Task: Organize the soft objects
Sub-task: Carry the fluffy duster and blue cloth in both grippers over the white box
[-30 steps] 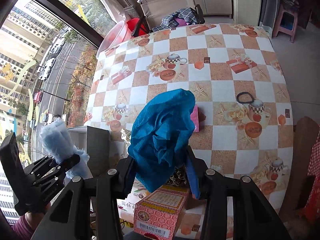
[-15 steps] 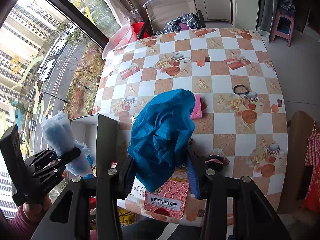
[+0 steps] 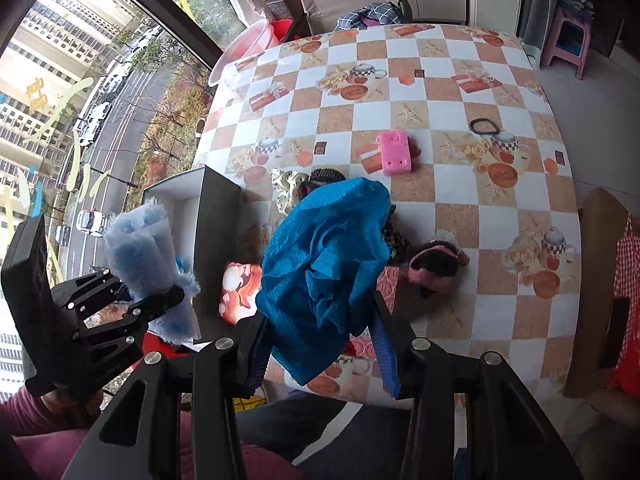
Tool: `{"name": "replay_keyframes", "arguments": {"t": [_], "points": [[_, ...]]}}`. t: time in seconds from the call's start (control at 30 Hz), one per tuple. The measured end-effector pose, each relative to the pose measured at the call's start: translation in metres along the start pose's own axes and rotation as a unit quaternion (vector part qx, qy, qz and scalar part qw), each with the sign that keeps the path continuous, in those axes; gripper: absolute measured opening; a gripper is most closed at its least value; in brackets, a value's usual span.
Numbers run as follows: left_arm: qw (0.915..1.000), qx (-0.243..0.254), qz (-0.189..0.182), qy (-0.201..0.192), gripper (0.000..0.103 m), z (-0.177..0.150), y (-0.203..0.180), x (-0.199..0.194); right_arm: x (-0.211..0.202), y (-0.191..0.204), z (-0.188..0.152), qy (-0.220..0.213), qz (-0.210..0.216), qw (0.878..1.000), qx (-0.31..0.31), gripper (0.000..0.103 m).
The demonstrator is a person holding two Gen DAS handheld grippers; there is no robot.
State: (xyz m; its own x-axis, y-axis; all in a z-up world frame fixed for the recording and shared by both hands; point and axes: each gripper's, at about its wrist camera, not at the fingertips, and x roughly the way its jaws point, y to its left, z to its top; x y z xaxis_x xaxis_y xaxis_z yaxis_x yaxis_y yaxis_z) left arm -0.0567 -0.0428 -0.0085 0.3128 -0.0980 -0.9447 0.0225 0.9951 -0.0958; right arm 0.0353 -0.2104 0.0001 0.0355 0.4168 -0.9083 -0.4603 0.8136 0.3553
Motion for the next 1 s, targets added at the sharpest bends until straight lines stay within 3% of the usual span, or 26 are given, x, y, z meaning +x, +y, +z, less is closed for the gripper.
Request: {"name": "replay_keyframes", "arguments": {"t": [0.33,0.57,0.73,1.0], "points": [[0.9996,0.023,-0.012,0.007,0.025,-0.012,-0.003,0.002,0.007,0.006,-0.048,0.014,0.005,1.000,0.022,0.046],[0.9997,0.024,-0.008,0.001,0.025,-0.018,0.005,-0.004,0.015,0.029,-0.058,0.023,0.021,1.000,0.001,0.046],[0.9999,-0.001,0.003,-0.017,0.025,-0.024,0.022,-0.013,0.023,0.058,-0.056,0.036,0.030,0.997,-0.053,0.046],[0.9947,-0.087,0.023,-0.050,0.025,-0.035,0.068,-0.031,0.040,0.109,-0.040,0.060,0.042,0.987,-0.141,0.046]]}}
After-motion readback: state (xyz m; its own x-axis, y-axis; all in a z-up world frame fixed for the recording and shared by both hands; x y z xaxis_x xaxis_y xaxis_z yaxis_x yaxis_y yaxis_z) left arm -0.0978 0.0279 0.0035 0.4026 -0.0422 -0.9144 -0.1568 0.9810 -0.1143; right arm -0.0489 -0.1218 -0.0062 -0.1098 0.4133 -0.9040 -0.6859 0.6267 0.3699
